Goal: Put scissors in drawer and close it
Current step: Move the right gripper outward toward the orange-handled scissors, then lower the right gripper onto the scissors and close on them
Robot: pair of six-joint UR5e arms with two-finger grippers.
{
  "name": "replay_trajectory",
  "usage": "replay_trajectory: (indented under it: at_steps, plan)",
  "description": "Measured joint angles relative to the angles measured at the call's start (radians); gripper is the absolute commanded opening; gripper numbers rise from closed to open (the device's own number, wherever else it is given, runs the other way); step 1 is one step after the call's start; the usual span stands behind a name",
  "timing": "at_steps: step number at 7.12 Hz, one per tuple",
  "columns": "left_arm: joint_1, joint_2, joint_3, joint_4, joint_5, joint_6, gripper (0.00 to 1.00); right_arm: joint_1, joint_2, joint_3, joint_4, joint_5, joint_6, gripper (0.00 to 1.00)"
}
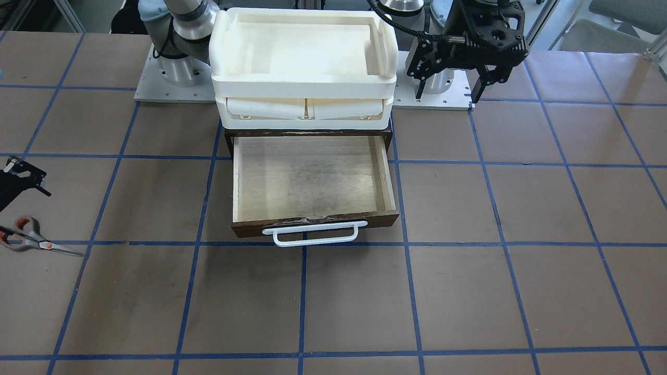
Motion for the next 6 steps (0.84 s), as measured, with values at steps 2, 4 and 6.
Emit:
replay_trajectory:
  at_steps: [2,4,6]
  plan:
    - [0.0,0.004,-0.002,-0.007,0.001,0.0,1.0,-0.023,0.076,0.008,-0.132,-0.004,-0.158,1.0]
    - [-0.002,0.005,-0.003,-0.01,-0.001,0.0,1.0,-0.028,0.135,0.034,-0.217,0.002,-0.255,0.98]
    - [-0.004,0.002,-0.003,-0.009,-0.009,-0.002,1.0,-0.03,0.153,0.044,-0.241,0.003,-0.291,0.93]
